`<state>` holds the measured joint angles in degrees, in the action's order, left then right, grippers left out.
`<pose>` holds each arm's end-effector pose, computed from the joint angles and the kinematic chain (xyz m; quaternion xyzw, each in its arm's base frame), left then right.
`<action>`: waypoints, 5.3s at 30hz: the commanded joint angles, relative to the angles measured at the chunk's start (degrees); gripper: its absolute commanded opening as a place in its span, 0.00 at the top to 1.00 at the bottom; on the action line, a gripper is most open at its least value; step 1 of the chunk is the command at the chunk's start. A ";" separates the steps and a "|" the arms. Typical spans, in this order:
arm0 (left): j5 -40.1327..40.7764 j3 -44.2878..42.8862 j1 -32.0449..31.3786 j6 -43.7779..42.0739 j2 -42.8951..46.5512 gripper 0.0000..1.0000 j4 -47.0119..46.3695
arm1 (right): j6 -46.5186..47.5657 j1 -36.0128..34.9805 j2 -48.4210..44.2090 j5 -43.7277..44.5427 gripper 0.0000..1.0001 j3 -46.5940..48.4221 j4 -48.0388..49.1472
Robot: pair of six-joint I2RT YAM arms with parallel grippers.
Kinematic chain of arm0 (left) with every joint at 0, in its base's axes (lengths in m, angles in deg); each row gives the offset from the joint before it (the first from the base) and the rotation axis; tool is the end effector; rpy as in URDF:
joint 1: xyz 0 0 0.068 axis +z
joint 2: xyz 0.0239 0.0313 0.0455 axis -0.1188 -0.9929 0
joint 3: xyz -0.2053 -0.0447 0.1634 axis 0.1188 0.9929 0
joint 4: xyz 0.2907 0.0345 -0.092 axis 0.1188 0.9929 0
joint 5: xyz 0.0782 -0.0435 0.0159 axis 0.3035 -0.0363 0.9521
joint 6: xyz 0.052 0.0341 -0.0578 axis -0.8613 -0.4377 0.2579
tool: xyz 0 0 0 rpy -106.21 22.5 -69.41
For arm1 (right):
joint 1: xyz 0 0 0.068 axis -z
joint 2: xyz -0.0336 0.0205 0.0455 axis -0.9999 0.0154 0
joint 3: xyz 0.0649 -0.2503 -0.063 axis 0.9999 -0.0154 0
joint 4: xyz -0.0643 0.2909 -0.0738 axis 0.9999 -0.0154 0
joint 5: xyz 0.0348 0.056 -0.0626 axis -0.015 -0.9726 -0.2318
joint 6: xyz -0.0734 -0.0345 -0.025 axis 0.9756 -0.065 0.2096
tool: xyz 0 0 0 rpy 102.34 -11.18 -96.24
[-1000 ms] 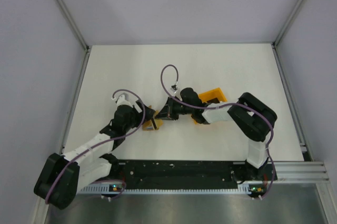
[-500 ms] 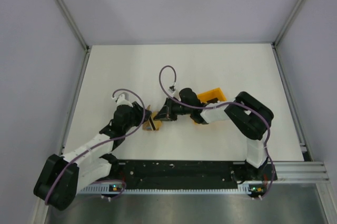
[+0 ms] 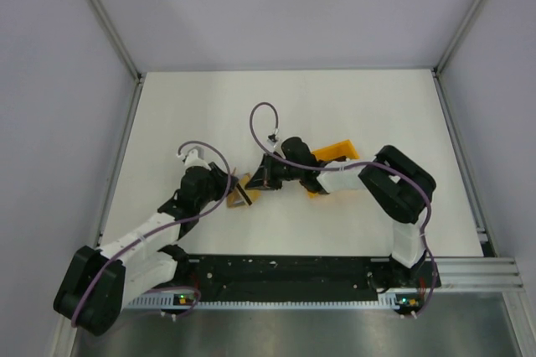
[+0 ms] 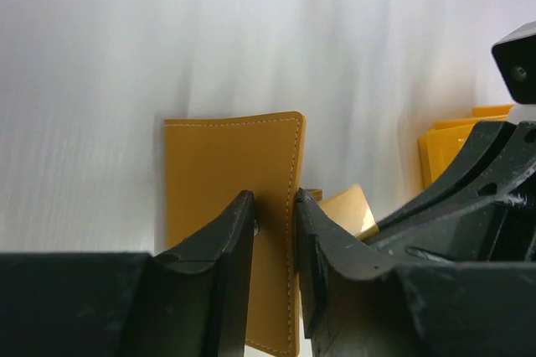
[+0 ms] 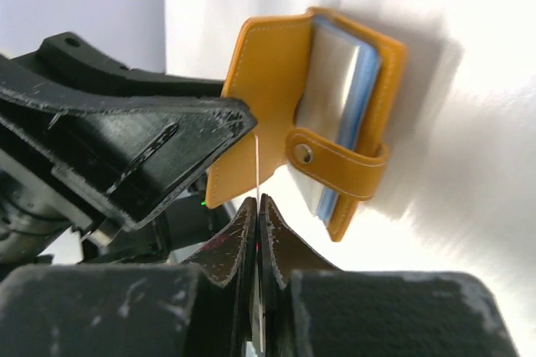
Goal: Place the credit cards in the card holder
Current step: Open the card holder at the center of the board.
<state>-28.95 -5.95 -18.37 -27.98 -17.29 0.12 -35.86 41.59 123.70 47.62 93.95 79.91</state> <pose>0.2457 -0.1105 0.1098 -0.1892 0.8415 -0.2817 0.4204 0.2731 0.3534 0.0862 -0.0387 0.8315 0.5412 0.1189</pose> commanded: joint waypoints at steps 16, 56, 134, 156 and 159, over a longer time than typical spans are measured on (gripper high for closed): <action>-7.83 -1.68 -0.03 2.94 -0.31 1.00 4.72 | 17.41 -3.27 -5.80 22.80 1.00 7.96 -21.60; -2.23 5.27 -0.21 8.67 6.46 1.00 7.34 | 20.15 -11.01 -6.07 45.67 1.00 9.99 -35.59; 7.37 1.75 -0.47 8.31 10.50 1.00 25.20 | 12.15 -11.62 -15.38 44.09 1.00 -0.90 -23.55; 7.28 2.72 -0.47 8.31 10.50 1.00 24.32 | 8.10 -10.83 -12.48 41.36 1.00 -2.93 -22.84; 6.93 3.16 -0.47 8.22 10.50 1.00 23.44 | 7.49 -10.66 -12.22 41.01 1.00 -3.63 -22.67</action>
<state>-22.72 -4.05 -18.74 -19.43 -7.19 24.99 -26.79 30.77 110.69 89.37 91.31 55.16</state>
